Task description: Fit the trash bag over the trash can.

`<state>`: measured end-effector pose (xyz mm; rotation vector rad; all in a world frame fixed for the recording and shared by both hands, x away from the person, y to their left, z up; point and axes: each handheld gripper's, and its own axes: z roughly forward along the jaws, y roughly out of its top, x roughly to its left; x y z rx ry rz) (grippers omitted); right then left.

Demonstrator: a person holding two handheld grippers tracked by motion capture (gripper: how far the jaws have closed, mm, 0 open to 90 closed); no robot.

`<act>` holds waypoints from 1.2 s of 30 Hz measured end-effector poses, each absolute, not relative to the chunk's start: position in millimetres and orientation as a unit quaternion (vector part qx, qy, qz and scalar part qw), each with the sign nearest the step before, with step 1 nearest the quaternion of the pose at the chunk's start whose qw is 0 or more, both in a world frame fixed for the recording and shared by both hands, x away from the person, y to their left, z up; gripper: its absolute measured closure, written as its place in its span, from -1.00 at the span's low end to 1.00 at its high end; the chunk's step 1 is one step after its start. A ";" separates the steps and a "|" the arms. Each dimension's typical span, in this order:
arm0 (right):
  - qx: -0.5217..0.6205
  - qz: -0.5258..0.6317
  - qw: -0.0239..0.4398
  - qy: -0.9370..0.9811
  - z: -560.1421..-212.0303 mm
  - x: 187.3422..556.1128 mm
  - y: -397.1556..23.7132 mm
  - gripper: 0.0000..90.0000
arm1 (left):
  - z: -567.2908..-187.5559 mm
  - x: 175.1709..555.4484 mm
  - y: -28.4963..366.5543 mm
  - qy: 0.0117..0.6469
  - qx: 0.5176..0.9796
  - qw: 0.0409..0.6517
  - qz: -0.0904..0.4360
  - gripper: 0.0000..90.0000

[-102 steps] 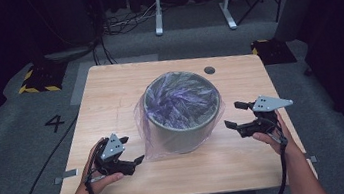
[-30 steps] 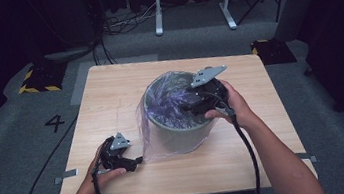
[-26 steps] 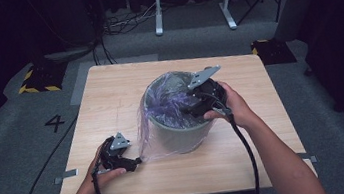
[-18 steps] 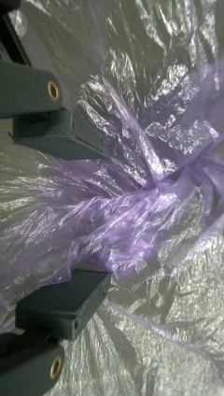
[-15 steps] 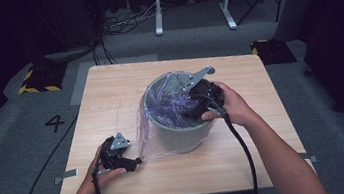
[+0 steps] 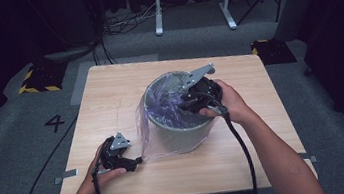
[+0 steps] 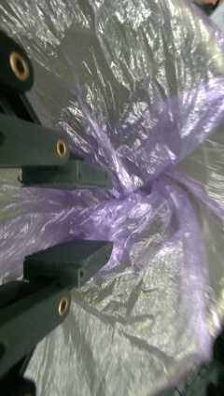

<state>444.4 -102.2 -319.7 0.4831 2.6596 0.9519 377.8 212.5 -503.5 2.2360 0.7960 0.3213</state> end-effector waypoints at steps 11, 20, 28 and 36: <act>0.191 0.266 0.103 0.939 -327.6 453.4 -98.2 0.18 | -503.6 377.7 212.3 0.311 0.869 0.366 0.125 -0.67; 0.193 0.237 0.103 0.947 -331.5 454.1 -95.0 -0.25 | -503.6 377.7 212.4 0.310 0.869 0.366 0.125 -0.67; 0.199 0.251 0.114 0.940 -329.2 452.7 -97.7 -0.48 | -503.6 377.7 212.4 0.310 0.869 0.365 0.125 -0.67; 0.204 0.296 0.130 0.924 -322.0 448.7 -104.6 -0.53 | -503.6 377.7 212.4 0.310 0.869 0.365 0.125 -0.67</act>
